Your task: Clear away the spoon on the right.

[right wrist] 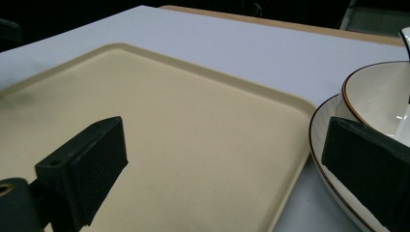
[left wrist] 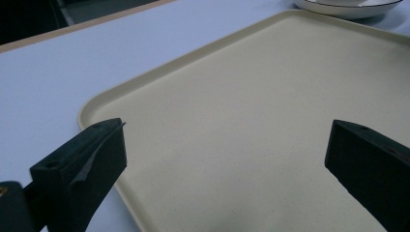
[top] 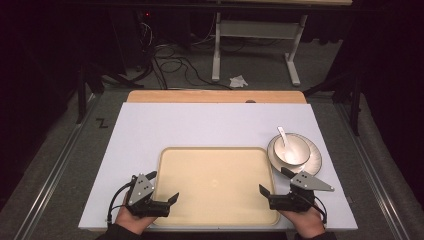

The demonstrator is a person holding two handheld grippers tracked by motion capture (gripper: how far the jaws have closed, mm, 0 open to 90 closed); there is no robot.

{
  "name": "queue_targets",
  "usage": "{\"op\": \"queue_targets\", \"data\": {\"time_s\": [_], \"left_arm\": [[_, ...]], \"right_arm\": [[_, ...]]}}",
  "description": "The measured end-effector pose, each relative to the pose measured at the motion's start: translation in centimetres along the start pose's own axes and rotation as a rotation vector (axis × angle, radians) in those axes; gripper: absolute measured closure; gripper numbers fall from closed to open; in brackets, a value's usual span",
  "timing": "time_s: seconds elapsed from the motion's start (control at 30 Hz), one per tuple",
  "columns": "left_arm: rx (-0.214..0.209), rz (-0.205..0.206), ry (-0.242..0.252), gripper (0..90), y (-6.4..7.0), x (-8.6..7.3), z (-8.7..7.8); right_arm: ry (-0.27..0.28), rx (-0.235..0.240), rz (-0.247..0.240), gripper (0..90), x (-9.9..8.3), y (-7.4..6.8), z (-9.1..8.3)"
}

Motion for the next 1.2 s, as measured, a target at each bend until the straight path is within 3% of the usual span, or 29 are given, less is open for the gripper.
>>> {"op": "queue_targets", "data": {"time_s": [0.4,1.2], "left_arm": [[-0.015,0.001,-0.007,1.8,0.16,-0.05,0.07],[-0.015,0.008,-0.016,1.8,0.13,-0.12,0.17]], "right_arm": [[-0.030,0.017,0.012,0.5,-0.36,0.23,0.31],[-0.011,0.028,0.027,0.6,-0.48,0.51,0.29]]}}
Point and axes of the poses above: each handheld gripper's, and its own axes: z roughly forward along the jaws, x roughly out of its top, y roughly to its right, the point moved 2 cm from there along z, roughly forward along the jaws, and after that the axes turned 11 degrees about x, right-handed, at the moved point
